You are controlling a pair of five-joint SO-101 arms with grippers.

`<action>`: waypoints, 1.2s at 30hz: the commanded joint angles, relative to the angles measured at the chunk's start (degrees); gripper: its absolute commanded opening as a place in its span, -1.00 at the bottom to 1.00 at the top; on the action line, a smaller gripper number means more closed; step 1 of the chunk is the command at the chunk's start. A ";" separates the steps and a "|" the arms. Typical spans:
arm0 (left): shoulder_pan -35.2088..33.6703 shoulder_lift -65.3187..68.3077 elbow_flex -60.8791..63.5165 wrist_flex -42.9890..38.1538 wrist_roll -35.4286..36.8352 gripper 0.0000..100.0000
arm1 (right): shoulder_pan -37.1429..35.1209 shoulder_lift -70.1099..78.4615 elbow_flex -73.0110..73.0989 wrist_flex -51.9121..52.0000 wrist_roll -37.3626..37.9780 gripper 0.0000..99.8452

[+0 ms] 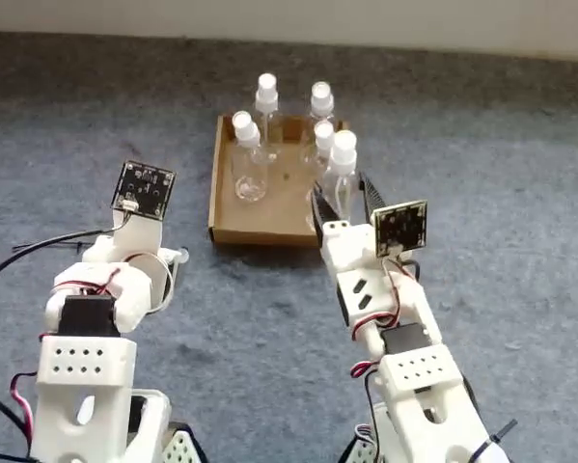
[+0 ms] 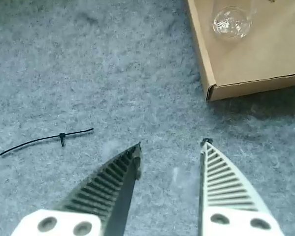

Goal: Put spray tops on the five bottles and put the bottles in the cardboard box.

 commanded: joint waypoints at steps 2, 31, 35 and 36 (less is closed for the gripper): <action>-0.66 -0.57 0.13 -1.23 0.62 -0.63 | -0.48 3.74 -0.75 -4.18 0.09 -0.99; -0.40 -0.57 1.45 -3.60 0.62 -0.63 | -0.66 17.54 -3.74 -10.86 0.00 -0.99; -0.40 -0.57 1.45 -3.60 0.62 -0.63 | -0.66 17.54 -5.23 -10.86 0.00 -0.99; -0.40 -0.57 1.45 -3.60 0.62 -0.63 | -0.66 17.54 -5.58 -10.86 0.00 -0.99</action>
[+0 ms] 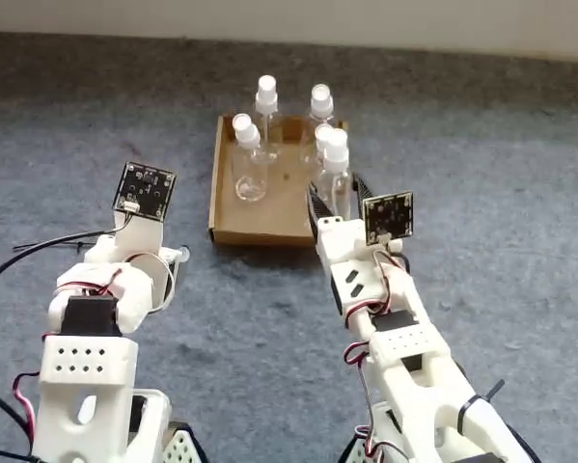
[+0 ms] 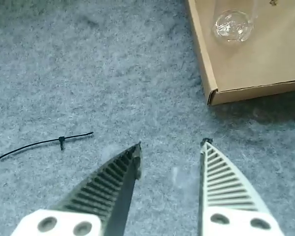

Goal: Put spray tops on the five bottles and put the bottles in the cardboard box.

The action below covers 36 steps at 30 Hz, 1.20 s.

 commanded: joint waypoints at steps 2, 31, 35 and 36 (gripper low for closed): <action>-0.31 -0.57 -0.22 -0.97 0.62 -0.63 | -0.66 -0.04 -3.56 -0.48 0.18 -0.99; -0.31 -0.57 -0.22 -0.79 0.62 -0.63 | -0.66 0.13 -3.74 -0.48 0.18 -0.99; -0.31 -0.57 -0.22 -0.79 0.62 -0.63 | -0.66 0.13 -3.82 -2.07 0.18 -0.99; -0.31 -0.57 -0.22 -0.79 0.62 -0.63 | -0.66 0.13 -3.74 -3.47 0.18 -0.99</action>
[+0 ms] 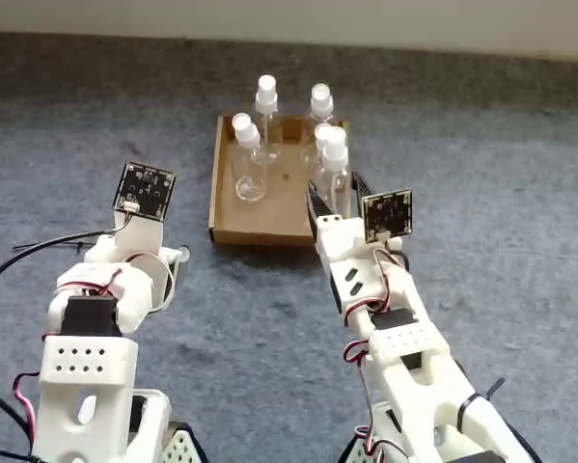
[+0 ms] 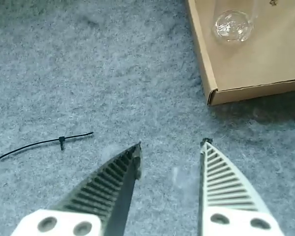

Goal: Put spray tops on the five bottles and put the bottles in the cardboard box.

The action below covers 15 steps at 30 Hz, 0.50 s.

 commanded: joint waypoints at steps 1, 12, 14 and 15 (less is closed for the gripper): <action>-0.31 -0.57 -0.22 -0.79 0.62 -0.63 | -0.48 0.04 -3.21 -3.65 0.18 -0.99; -0.31 -0.57 -0.22 -0.79 0.62 -0.63 | -0.48 1.45 -2.95 -4.00 0.18 -0.99; -0.31 -0.57 -0.22 -0.79 0.62 -0.63 | -0.31 4.09 -3.21 -4.26 0.18 -0.99; -0.31 -0.57 -0.22 -0.70 0.62 -0.63 | -0.31 4.97 -3.30 -4.35 0.18 -0.99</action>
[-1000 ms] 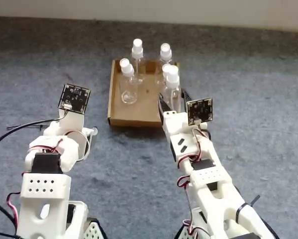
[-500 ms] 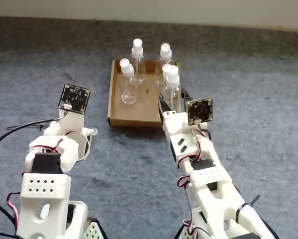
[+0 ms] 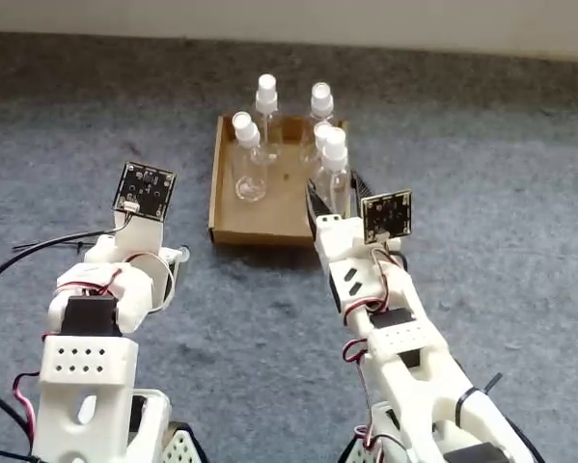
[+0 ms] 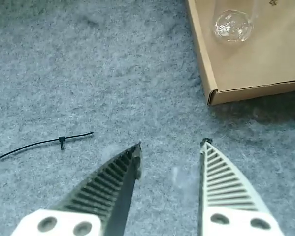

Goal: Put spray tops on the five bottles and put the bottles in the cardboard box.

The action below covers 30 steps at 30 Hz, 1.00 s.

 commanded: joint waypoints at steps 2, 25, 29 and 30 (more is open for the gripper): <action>-0.31 -0.57 -0.22 -0.70 0.62 -0.63 | -0.22 3.21 -3.12 -2.42 0.18 -0.99; -0.31 -0.57 -0.22 -0.62 0.62 -0.63 | -0.13 3.91 -2.59 -5.67 0.26 -0.99; -0.31 -0.57 -0.22 -0.62 0.62 -0.63 | -0.13 3.91 -2.59 -5.67 0.44 -0.99; -0.31 -0.57 -0.22 -0.62 0.62 -0.63 | -0.13 3.91 -2.59 -5.67 0.44 -0.99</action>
